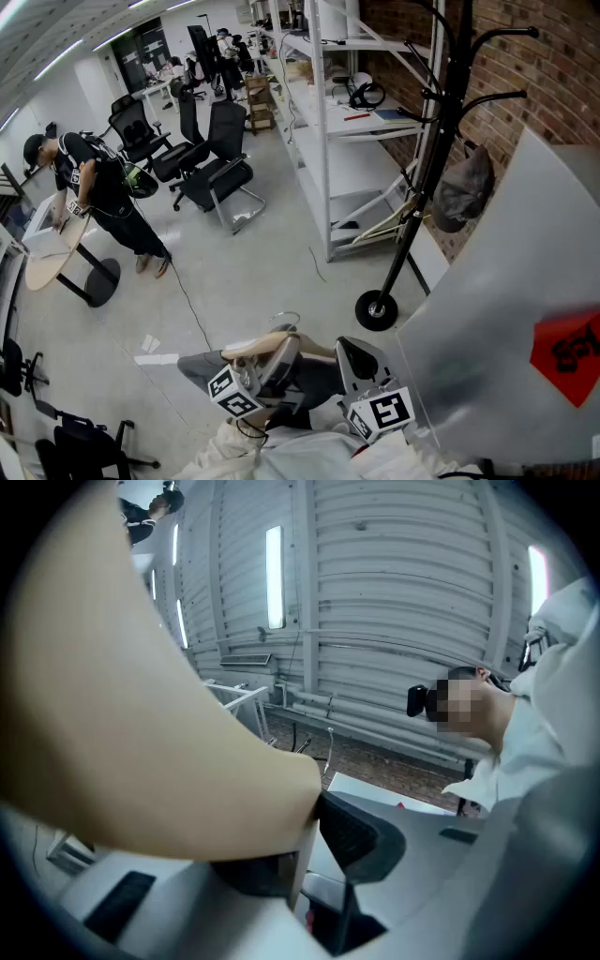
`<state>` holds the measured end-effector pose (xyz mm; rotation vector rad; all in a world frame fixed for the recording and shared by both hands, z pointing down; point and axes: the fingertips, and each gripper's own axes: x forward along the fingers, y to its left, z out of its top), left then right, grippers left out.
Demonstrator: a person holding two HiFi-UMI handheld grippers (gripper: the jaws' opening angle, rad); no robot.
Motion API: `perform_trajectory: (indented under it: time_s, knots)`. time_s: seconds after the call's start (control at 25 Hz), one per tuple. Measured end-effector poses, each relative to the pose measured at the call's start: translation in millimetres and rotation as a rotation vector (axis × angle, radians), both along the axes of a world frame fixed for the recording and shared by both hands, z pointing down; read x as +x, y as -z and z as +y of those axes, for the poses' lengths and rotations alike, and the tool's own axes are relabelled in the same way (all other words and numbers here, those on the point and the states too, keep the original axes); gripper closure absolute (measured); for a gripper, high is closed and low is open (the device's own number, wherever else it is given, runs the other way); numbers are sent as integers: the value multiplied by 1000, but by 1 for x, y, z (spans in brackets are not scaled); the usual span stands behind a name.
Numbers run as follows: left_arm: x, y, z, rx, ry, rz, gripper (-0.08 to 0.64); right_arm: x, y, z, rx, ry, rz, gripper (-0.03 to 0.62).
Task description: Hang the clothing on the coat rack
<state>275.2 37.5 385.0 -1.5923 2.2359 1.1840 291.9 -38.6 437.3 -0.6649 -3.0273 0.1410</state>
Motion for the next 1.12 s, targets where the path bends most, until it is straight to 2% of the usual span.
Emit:
perform_trajectory:
  time_s: [0.36, 0.76, 1.12]
  knots:
    - [-89, 1, 28, 12, -42, -4, 456, -91, -1, 31, 9, -29, -1, 569]
    - [-190, 1, 77, 55, -91, 26, 456, -192, 1, 82, 9, -51, 0, 569]
    - [-255, -2, 115, 48, -102, 20, 456, -259, -2, 122, 8, -61, -5, 569]
